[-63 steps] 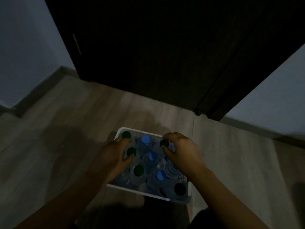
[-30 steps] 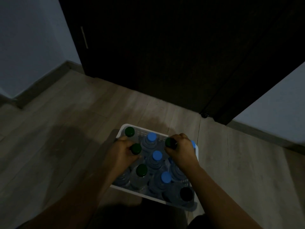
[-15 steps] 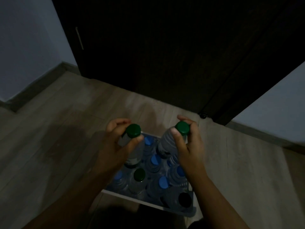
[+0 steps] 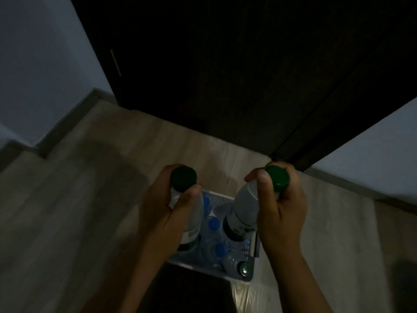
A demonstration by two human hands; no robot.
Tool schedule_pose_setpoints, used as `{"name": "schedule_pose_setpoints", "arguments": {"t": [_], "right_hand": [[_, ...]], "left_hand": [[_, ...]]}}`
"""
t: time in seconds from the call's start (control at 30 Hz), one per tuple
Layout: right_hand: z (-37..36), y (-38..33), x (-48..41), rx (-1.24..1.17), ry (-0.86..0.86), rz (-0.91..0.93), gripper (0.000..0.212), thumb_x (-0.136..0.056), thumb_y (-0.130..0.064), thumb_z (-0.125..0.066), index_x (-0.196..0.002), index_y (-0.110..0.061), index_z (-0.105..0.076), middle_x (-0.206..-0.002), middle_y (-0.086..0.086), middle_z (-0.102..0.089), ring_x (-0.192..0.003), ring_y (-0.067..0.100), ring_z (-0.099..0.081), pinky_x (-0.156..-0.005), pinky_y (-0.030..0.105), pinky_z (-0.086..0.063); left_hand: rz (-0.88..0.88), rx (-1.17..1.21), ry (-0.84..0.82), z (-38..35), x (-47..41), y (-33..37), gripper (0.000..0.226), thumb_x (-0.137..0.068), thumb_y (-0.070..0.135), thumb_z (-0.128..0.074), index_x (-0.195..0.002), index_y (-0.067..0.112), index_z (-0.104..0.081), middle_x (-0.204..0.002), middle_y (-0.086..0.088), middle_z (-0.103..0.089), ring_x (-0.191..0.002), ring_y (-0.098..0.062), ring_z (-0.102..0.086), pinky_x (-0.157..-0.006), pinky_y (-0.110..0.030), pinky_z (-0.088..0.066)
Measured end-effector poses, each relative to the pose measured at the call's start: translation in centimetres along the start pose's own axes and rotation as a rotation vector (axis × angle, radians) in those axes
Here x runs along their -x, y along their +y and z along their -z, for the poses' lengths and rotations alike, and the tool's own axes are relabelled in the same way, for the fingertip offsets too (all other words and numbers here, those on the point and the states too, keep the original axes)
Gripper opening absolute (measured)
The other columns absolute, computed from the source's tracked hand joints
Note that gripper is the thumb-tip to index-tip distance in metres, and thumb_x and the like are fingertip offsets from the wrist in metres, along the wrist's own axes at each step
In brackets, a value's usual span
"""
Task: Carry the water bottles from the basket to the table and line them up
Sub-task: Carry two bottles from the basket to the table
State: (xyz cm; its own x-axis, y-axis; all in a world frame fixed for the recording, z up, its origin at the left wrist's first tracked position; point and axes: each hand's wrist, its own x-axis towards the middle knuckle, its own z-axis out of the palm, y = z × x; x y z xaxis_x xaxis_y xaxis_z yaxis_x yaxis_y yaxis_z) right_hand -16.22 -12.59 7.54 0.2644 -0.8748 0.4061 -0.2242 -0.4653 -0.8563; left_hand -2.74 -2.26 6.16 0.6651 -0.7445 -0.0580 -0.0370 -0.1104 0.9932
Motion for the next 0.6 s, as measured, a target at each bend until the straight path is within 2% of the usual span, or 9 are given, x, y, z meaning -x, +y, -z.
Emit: {"name": "schedule_pose_setpoints", "arguments": {"t": [0.07,0.13,0.2,0.3,0.43,0.53,0.6], "right_hand": [[1.2,-4.1,-1.2,0.009,0.015,-0.028,0.046,-0.089,-0.062,-0.038,-0.083,-0.02,-0.057,-0.072,-0.011,-0.06,-0.067,0.0,-0.059,-0.061,0.006,-0.042],[2.3,-8.3,-2.4,0.032,0.019,-0.037,0.034,-0.089,-0.064,-0.037,-0.084,-0.034,-0.051,-0.071,-0.014,-0.059,-0.067,0.001,-0.06,-0.059,0.006,-0.043],[3.4,-12.6,-3.8,0.049,0.004,-0.037,0.033,-0.088,-0.065,-0.036,-0.083,-0.035,-0.049,-0.071,-0.017,-0.059,-0.066,-0.001,-0.059,-0.059,0.005,-0.043],[5.1,-19.7,-6.2,0.042,-0.022,-0.04,0.032,-0.087,-0.065,-0.036,-0.083,-0.036,-0.048,-0.075,-0.025,-0.06,-0.065,-0.005,-0.058,-0.058,0.004,-0.042],[7.8,-30.5,-10.1,0.019,-0.063,0.006,0.03,-0.088,-0.064,-0.038,-0.084,-0.036,-0.047,-0.077,-0.023,-0.058,-0.063,-0.003,-0.057,-0.056,0.004,-0.04],[9.7,-39.5,-13.3,0.0,-0.08,0.045,0.028,-0.087,-0.063,-0.038,-0.083,-0.037,-0.047,-0.074,-0.028,-0.058,-0.062,-0.005,-0.057,-0.054,0.004,-0.04],[10.9,-45.5,-15.3,-0.021,-0.083,0.077,0.024,-0.089,-0.059,-0.04,-0.082,-0.036,-0.047,-0.072,-0.03,-0.056,-0.06,-0.007,-0.055,-0.054,0.004,-0.039]], "left_hand": [[0.006,0.002,0.004,0.8,0.6,3.9,0.046,-0.054,0.076,-0.056,-0.082,0.041,-0.063,-0.076,0.038,-0.063,-0.075,0.021,-0.058,-0.064,0.002,-0.042],[-0.056,-0.009,0.001,1.8,1.2,8.2,0.051,-0.065,0.076,-0.054,-0.083,0.028,-0.06,-0.079,0.026,-0.067,-0.073,0.012,-0.062,-0.064,0.001,-0.043],[-0.112,-0.047,-0.003,2.7,1.8,13.0,0.049,-0.076,0.072,-0.048,-0.08,0.024,-0.058,-0.079,0.016,-0.068,-0.067,0.005,-0.063,-0.062,-0.002,-0.044],[-0.145,-0.032,-0.001,4.2,2.6,21.2,0.029,-0.082,0.052,-0.054,-0.081,0.022,-0.057,-0.071,0.02,-0.066,-0.065,0.005,-0.063,-0.061,-0.002,-0.044],[-0.168,0.032,-0.003,6.5,3.5,32.2,0.042,-0.079,0.053,-0.053,-0.09,0.013,-0.062,-0.08,0.015,-0.068,-0.075,0.002,-0.065,-0.069,-0.005,-0.046],[-0.267,-0.032,0.028,8.9,4.2,41.2,0.062,-0.079,0.067,-0.049,-0.095,0.009,-0.062,-0.084,0.007,-0.067,-0.08,-0.002,-0.064,-0.072,-0.008,-0.046],[-0.315,-0.065,0.036,10.6,4.8,47.0,0.054,-0.082,0.059,-0.048,-0.097,0.009,-0.06,-0.085,0.008,-0.064,-0.082,-0.003,-0.062,-0.072,-0.007,-0.045]]}}
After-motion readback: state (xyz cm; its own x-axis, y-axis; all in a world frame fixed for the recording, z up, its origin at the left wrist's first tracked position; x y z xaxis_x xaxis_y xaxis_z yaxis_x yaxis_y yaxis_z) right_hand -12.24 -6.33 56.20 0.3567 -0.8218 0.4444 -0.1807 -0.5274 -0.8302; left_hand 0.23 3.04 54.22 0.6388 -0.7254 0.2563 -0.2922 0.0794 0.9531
